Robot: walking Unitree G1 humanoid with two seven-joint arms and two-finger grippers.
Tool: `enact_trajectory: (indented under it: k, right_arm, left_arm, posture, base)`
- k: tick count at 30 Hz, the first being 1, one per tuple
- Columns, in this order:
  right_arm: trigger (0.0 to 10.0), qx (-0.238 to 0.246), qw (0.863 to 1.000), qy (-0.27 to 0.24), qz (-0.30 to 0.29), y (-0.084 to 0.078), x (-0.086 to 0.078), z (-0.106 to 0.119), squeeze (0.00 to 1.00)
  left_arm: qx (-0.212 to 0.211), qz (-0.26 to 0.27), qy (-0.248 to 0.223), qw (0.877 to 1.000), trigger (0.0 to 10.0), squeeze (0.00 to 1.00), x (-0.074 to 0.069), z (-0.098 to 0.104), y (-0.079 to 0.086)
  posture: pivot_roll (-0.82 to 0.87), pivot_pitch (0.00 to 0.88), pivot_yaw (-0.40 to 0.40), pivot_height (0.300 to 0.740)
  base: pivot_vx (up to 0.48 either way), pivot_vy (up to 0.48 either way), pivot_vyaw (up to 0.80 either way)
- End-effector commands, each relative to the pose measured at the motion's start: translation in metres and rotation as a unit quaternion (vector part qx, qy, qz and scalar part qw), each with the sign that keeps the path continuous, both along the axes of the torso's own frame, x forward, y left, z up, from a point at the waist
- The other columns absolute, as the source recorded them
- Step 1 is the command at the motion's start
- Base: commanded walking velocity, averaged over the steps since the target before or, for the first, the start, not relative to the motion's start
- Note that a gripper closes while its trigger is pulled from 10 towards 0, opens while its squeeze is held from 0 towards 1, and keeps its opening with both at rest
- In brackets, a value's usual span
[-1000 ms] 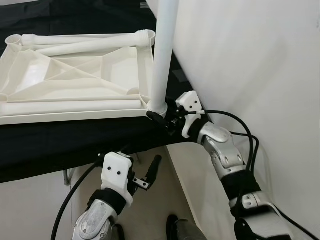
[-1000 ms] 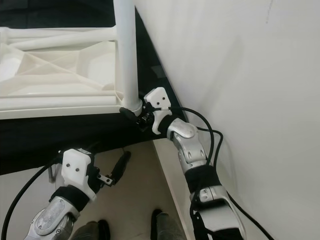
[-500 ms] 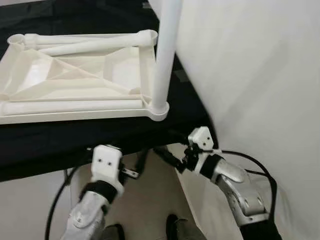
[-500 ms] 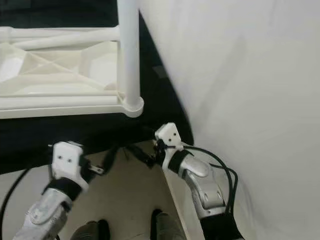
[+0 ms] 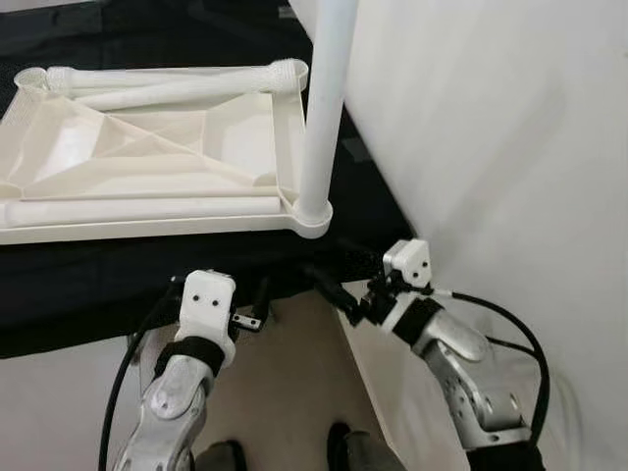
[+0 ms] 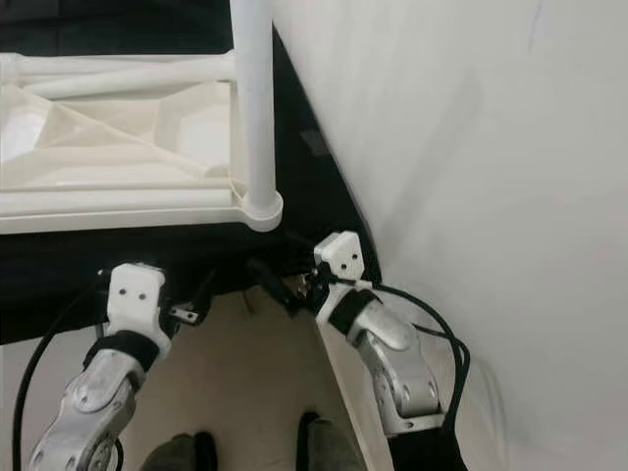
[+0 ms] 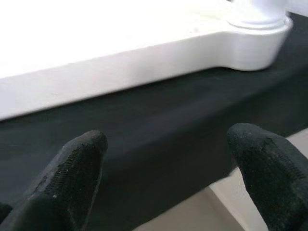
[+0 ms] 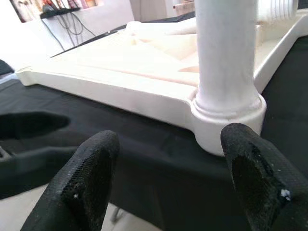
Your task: Building children table
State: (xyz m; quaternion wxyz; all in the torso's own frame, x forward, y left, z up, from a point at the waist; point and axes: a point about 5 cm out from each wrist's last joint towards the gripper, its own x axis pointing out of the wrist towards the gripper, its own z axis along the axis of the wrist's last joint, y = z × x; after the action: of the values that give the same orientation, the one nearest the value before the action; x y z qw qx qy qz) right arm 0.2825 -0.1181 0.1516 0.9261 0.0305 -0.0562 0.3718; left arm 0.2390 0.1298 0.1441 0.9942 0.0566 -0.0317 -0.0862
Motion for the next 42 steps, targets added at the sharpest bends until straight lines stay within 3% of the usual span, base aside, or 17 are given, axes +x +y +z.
enact_trajectory:
  k: [1, 16, 24, 27, 35, 37, 39, 42]
  right_arm:
    - [10.0, 0.012, 1.000, 0.011, -0.002, 0.001, -0.003, -0.006, 0.00]
    - [10.0, 0.023, 0.999, 0.019, 0.012, 0.003, -0.004, -0.010, 0.00]
    - [10.0, 0.004, 1.000, -0.006, -0.004, 0.006, 0.008, 0.001, 0.00]
    - [10.0, -0.016, 0.999, -0.025, -0.018, 0.010, 0.022, 0.014, 0.00]
    - [10.0, -0.042, 0.998, -0.041, -0.017, 0.018, 0.029, 0.020, 0.00]
    - [10.0, -0.084, 0.995, -0.047, -0.014, 0.021, 0.031, 0.018, 0.00]
    - [10.0, -0.084, 0.995, -0.047, -0.014, 0.021, 0.031, 0.018, 0.00]
    - [10.0, -0.132, 0.990, -0.047, 0.006, 0.025, 0.033, 0.016, 0.00]
  left_arm:
    - [0.017, 0.009, 0.008, 1.000, 10.0, 0.00, -0.003, -0.006, 0.003]
    - [0.031, -0.018, 0.008, 0.999, 10.0, 0.00, -0.005, -0.010, -0.006]
    - [0.028, -0.032, 0.010, 0.999, 10.0, 0.00, -0.006, -0.012, -0.008]
    - [0.027, -0.049, 0.012, 0.998, 10.0, 0.00, -0.010, -0.012, -0.011]
    - [0.026, -0.048, 0.012, 0.998, 10.0, 0.00, -0.013, -0.014, -0.011]
    - [0.028, -0.045, 0.013, 0.999, 10.0, 0.00, -0.013, -0.014, -0.010]
    - [0.028, -0.045, 0.013, 0.999, 10.0, 0.00, -0.013, -0.014, -0.010]
    - [0.031, -0.042, 0.014, 0.999, 10.0, 0.00, -0.013, -0.015, -0.009]
  posture:
    - [0.03, 0.226, -0.060, 0.740]
    - [0.04, 0.199, -0.049, 0.740]
    - [0.04, 0.198, -0.043, 0.740]
    - [0.05, 0.200, -0.043, 0.740]
    - [0.05, 0.202, -0.044, 0.740]
    - [0.05, 0.204, -0.040, 0.740]
    - [0.05, 0.204, -0.040, 0.740]
    - [0.05, 0.207, -0.035, 0.740]
  base:
    - [0.000, 0.480, 0.00]
    - [0.000, 0.480, 0.00]
    - [0.000, 0.480, 0.00]
    - [0.000, 0.121, 0.00]
    - [0.000, 0.000, 0.00]
    - [0.000, 0.000, 0.00]
    - [0.000, 0.000, 0.00]
    - [0.000, 0.000, 0.00]
